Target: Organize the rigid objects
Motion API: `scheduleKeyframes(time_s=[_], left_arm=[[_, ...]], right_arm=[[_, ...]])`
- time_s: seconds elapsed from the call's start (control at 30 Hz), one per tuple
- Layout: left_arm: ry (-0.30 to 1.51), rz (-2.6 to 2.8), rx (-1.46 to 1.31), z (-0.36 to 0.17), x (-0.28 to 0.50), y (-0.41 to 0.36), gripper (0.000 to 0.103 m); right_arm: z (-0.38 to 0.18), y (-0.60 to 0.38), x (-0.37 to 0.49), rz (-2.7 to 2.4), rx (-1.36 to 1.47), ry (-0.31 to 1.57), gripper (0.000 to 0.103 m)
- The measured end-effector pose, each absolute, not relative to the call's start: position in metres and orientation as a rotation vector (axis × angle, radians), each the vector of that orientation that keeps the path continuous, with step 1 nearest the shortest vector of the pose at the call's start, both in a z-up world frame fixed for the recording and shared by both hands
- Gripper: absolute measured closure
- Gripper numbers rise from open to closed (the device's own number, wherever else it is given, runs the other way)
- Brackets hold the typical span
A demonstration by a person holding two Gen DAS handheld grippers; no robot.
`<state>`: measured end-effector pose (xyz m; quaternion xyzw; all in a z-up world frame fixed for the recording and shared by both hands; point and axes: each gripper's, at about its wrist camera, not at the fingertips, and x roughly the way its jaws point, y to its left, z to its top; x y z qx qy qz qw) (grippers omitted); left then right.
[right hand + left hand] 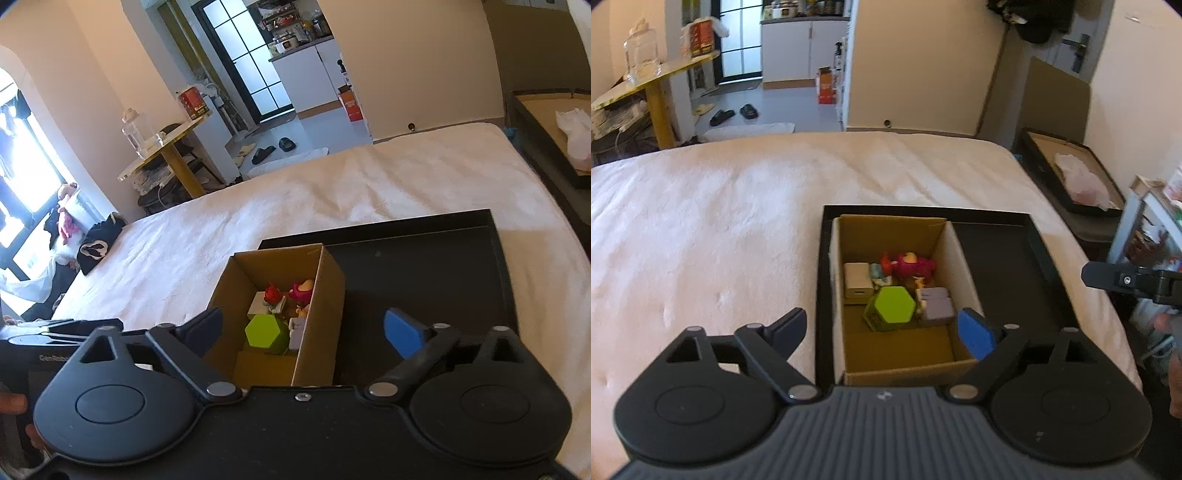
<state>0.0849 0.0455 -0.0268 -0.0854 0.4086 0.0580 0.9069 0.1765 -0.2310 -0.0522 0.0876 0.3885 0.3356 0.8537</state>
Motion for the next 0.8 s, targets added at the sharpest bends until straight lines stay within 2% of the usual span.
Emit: scheduleKeyframes(time_s=[0.8], left_arm=[[0.744, 0.034, -0.157, 0.018, 0.011, 0.031, 0.011]], right_arm=[[-0.015, -0.268, 0.106, 0.708, 0.156, 0.732, 0.000]])
